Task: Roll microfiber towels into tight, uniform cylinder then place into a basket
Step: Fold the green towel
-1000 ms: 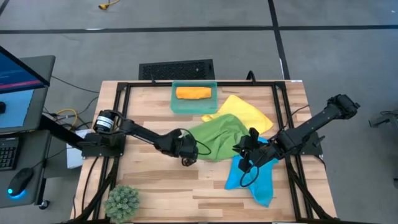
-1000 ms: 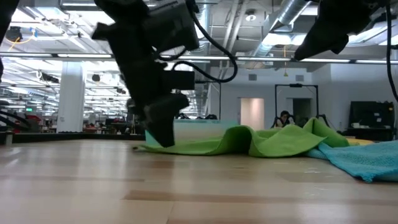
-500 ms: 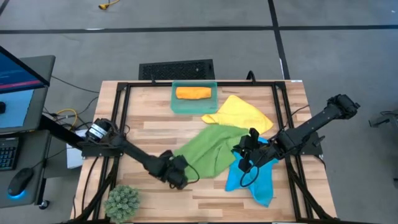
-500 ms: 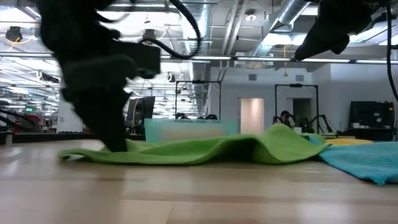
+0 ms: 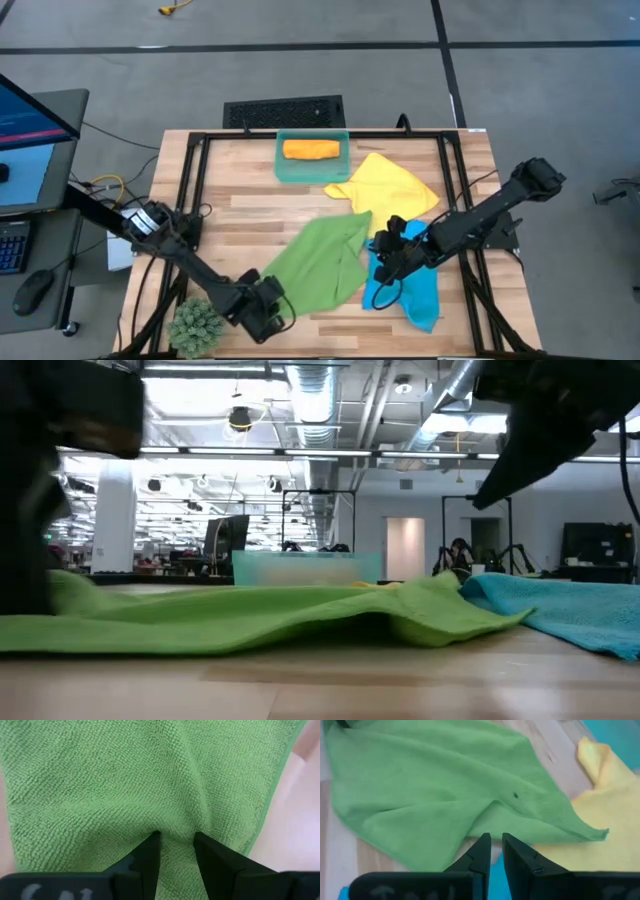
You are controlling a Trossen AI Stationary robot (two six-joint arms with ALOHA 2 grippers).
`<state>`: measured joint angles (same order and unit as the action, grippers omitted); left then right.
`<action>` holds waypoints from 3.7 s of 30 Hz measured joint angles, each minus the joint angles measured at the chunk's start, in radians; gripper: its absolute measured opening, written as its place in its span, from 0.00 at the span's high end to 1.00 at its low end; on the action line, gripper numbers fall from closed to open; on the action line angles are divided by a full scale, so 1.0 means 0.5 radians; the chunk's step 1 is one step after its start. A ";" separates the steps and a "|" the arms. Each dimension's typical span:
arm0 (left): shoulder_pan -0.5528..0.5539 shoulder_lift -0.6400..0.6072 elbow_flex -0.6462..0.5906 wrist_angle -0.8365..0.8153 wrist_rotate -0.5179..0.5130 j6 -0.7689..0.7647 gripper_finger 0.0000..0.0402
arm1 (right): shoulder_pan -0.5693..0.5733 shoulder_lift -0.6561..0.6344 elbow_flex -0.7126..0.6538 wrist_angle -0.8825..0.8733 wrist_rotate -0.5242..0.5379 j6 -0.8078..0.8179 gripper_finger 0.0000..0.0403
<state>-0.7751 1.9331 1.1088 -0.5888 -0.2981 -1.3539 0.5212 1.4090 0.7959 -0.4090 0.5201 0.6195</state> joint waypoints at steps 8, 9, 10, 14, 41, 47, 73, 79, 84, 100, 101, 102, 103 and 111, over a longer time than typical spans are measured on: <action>-0.145 -0.058 -0.007 -0.184 0.052 -0.191 0.71 | 0.057 0.008 0.000 0.365 -0.136 -0.296 0.83; -0.155 -0.071 -0.010 -0.232 0.055 -0.205 0.71 | 0.069 0.008 0.001 0.416 -0.164 -0.309 0.83; -0.162 -0.083 -0.011 -0.268 0.054 -0.217 0.71 | 0.085 0.008 0.001 0.457 -0.197 -0.313 0.83; -0.175 -0.100 -0.015 -0.265 -0.111 -0.025 0.71 | 0.147 0.022 0.001 0.549 -0.304 -0.313 0.83; -0.335 -0.131 0.448 -0.463 -0.410 0.732 0.71 | 0.576 0.039 0.002 1.148 -0.087 -0.683 0.83; -0.466 -0.131 0.447 -0.492 -0.487 0.735 0.71 | 0.616 0.127 0.013 1.199 -0.081 -0.726 0.83; -0.523 -0.103 0.294 -0.462 -0.439 0.548 0.71 | 0.267 0.603 0.175 1.010 -0.415 -0.889 0.72; -0.532 0.043 0.293 -0.465 -0.406 0.575 0.71 | 0.234 0.753 0.174 1.005 -0.508 -0.929 0.58; -0.527 0.102 0.292 -0.488 -0.385 0.575 0.71 | 0.236 0.921 0.180 1.030 -0.520 -0.940 0.50; -0.506 0.231 0.305 -0.544 -0.393 0.503 0.72 | 0.160 0.982 0.195 0.947 -0.531 -0.628 0.57; -0.506 0.232 0.305 -0.542 -0.392 0.492 0.73 | 0.152 0.982 0.195 0.943 -0.529 -0.607 0.59; -0.506 0.233 0.305 -0.537 -0.393 0.487 0.75 | 0.145 0.982 0.194 0.939 -0.527 -0.588 0.61; -0.506 0.235 0.304 -0.532 -0.397 0.486 0.78 | 0.137 0.982 0.194 0.937 -0.520 -0.568 0.64; -0.504 0.243 0.300 -0.514 -0.442 0.494 0.98 | 0.129 0.984 0.190 0.924 -0.495 -0.557 0.88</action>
<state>-1.0271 2.0545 1.2590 -0.8459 -0.5189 -1.1069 0.5858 1.9011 0.8909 0.0528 0.2726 0.3408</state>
